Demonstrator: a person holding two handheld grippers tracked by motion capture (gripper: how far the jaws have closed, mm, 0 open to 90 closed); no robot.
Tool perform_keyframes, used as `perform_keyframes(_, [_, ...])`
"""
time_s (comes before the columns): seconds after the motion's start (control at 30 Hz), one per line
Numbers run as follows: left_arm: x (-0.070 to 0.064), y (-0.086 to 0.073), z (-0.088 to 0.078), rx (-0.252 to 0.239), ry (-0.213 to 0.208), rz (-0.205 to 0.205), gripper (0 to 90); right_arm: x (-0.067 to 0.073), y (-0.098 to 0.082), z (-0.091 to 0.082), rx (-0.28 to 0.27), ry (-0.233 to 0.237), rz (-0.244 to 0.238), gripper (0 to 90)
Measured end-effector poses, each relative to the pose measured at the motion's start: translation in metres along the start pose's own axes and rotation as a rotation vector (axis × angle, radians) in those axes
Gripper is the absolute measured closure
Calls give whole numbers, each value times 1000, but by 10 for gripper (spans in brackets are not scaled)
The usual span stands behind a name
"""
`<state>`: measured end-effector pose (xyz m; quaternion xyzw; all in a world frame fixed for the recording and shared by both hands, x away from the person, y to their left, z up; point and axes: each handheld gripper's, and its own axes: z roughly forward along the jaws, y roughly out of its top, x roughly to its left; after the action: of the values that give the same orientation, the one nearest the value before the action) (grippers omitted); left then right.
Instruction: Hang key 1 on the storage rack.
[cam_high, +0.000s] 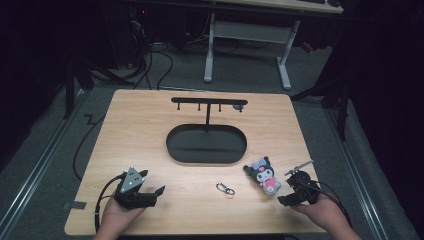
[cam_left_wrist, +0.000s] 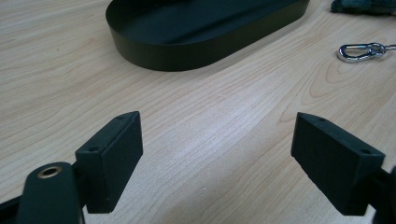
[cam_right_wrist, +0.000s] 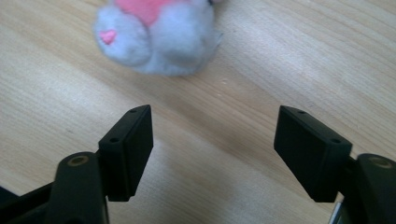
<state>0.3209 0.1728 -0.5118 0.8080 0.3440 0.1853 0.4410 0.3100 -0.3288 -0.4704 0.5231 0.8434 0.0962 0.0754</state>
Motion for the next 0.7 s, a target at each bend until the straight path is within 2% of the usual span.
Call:
perform_keyframes(0.07, [0, 0, 1, 6, -2, 3, 173, 4, 3, -1, 12, 3, 0, 243])
perform_keyframes(0.2, [0, 0, 1, 3, -5, 3, 172, 10, 11, -2, 1, 12, -4, 205])
perform_keyframes(0.4, [-2, 1, 3, 7, -10, 15, 171, 16, 20, 2, 1, 13, -25, 202])
perform_keyframes(0.57, [-2, 1, 4, 8, -10, 15, 168, 19, 26, 5, 6, 25, -24, 190])
perform_keyframes(0.7, [-2, 0, 4, 2, -17, 7, 167, 21, 35, 10, -6, 31, -2, 173])
